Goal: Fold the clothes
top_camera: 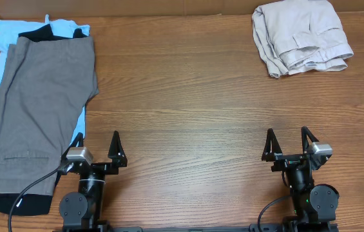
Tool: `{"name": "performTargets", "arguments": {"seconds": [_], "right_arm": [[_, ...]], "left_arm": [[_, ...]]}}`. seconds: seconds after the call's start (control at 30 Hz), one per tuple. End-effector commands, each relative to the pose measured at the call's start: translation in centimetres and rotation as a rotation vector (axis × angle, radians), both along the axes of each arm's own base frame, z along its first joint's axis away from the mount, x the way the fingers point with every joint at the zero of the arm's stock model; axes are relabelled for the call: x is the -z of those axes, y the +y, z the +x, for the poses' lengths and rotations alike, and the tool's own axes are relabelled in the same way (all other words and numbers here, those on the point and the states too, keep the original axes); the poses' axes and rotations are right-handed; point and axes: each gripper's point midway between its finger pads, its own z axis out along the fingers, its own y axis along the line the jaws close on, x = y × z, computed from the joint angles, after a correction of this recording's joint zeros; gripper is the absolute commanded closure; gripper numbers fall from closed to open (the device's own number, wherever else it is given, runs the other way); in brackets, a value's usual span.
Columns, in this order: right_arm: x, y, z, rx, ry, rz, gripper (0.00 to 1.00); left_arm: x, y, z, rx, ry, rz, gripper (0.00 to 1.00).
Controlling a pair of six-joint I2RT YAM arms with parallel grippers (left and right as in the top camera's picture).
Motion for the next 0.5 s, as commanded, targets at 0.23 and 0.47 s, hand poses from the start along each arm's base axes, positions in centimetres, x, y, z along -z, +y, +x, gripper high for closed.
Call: {"name": "performTargets", "arguments": {"seconds": [0.23, 0.47], "right_arm": [[-3.4, 0.0, -0.7, -0.004, -0.075, -0.004, 0.0], [-4.4, 0.1, -0.9, -0.012, -0.069, -0.014, 0.0]], "left_arm": [[-3.0, 0.0, -0.1, 0.001, -0.013, -0.012, 0.0], [-4.3, 0.1, 1.5, 0.001, 0.075, 0.019, 0.0]]}}
